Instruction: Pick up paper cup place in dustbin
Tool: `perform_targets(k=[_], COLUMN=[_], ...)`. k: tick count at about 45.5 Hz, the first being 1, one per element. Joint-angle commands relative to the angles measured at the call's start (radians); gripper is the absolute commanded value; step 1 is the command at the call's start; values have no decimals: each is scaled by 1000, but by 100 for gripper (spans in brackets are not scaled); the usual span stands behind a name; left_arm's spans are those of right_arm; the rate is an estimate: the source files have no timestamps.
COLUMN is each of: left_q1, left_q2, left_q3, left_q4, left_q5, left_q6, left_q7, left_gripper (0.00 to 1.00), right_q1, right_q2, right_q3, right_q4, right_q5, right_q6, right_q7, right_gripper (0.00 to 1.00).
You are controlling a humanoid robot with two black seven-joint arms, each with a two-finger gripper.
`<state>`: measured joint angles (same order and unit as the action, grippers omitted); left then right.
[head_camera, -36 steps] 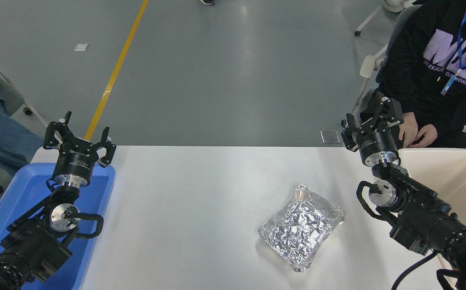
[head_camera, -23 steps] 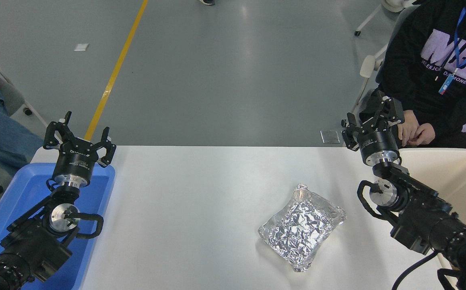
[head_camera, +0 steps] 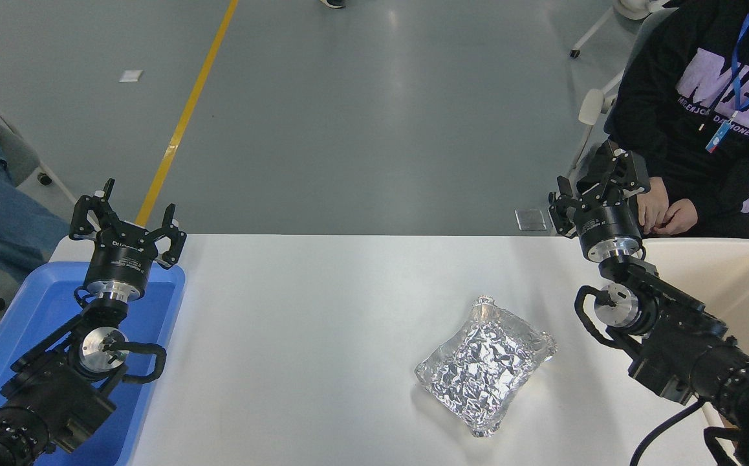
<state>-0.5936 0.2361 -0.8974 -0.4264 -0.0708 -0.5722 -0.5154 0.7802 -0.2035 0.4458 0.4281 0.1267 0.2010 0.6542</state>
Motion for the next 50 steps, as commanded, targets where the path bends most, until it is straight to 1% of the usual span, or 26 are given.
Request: perform_targets(k=[1, 5, 11, 14, 19, 26, 30, 33, 37, 40, 43, 47, 50], left_q1=[0, 0, 0, 0, 0, 0, 0, 0, 0, 0, 0, 0, 0], left_q2=[0, 0, 0, 0, 0, 0, 0, 0, 0, 0, 2, 0, 0], left_q3=[0, 0, 2, 0, 0, 0, 0, 0, 0, 0, 0, 0, 0], left_q4=[0, 0, 0, 0, 0, 0, 0, 0, 0, 0, 0, 0, 0], left_q5=[0, 0, 0, 0, 0, 0, 0, 0, 0, 0, 0, 0, 0], left_q6=[0, 0, 0, 0, 0, 0, 0, 0, 0, -2, -2, 0, 0], left_q7=[0, 0, 0, 0, 0, 0, 0, 0, 0, 0, 0, 0, 0], left_gripper=[99, 99, 99, 99, 99, 99, 99, 99, 99, 99, 99, 99, 99], right_q1=[42, 47, 57, 76, 209, 460, 559, 617, 703, 777, 855, 976, 1047], right_q2=[-109, -198, -269, -324, -385, -376, -317, -289, -287, -286, -274, -231, -205], right_q3=[-193, -203, -272, -395, -715, -1177, -1392, -1510, -1579, -1619, -1693, -1826, -1874], right_q4=[43, 102, 210, 283, 377, 374, 379, 399, 458, 494, 509, 518, 543], right_q5=[-7, -4, -4, -4, -6, 10, 10, 8, 8, 7, -4, -7, -7], right_q6=[12, 17, 17, 17, 21, 20, 20, 23, 49, 109, 201, 337, 440], right_q7=[-4, -2, 1, 1, 1, -1, 1, -1, -1, -1, -1, -1, -1], right_gripper=[100, 100, 100, 100, 100, 100, 100, 100, 100, 100, 100, 100, 100])
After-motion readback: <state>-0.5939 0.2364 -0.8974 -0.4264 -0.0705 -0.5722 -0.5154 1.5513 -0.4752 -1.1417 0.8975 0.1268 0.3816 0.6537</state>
